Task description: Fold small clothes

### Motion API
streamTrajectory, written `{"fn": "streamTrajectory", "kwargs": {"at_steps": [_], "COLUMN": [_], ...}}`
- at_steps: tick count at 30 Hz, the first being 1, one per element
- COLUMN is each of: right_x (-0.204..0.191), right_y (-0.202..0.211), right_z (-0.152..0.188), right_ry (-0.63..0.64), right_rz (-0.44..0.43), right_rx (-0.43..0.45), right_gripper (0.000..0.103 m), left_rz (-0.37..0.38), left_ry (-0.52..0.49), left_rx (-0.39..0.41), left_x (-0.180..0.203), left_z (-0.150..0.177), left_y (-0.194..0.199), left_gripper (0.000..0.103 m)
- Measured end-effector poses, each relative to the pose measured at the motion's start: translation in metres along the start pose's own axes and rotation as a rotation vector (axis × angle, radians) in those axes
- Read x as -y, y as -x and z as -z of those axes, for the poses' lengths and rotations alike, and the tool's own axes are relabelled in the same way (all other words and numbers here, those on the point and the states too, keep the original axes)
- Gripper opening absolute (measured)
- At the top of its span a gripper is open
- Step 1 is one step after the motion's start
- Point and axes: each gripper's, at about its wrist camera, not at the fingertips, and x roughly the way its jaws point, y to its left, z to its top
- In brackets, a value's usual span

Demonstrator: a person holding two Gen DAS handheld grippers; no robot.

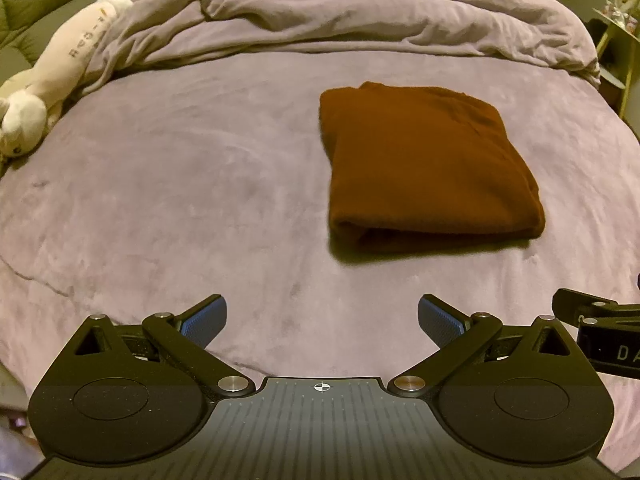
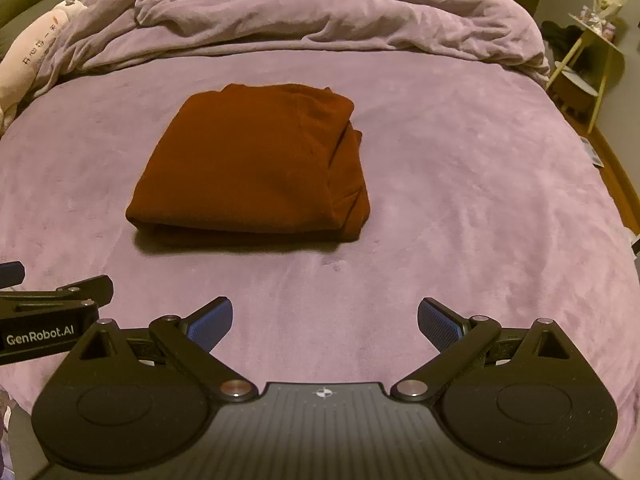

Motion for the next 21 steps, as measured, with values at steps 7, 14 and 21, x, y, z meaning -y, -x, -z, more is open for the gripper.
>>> {"fn": "streamTrajectory", "kwargs": {"at_steps": [7,14,21], "right_x": [-0.0003,-0.0012,-0.0017], "right_y": [0.0009,0.0010,0.0034], "right_z": [0.0001,0.0008,0.0016], "right_ry": [0.003,0.004,0.003], "right_rz": [-0.001,-0.010,-0.015], "right_rx": [0.001,0.001,0.010], "right_gripper": [0.099,0.099,0.099], "left_rz": [0.001,-0.004,-0.002], "left_ry": [-0.002,-0.004,0.006], "left_rx": [-0.005,-0.008,-0.006], "left_x": [0.0007,0.0021,0.0008], "left_z": [0.0029,0.0039,0.0038], "left_y": [-0.0002,-0.0002,0.0004], "left_gripper": [0.103,0.103,0.103]}}
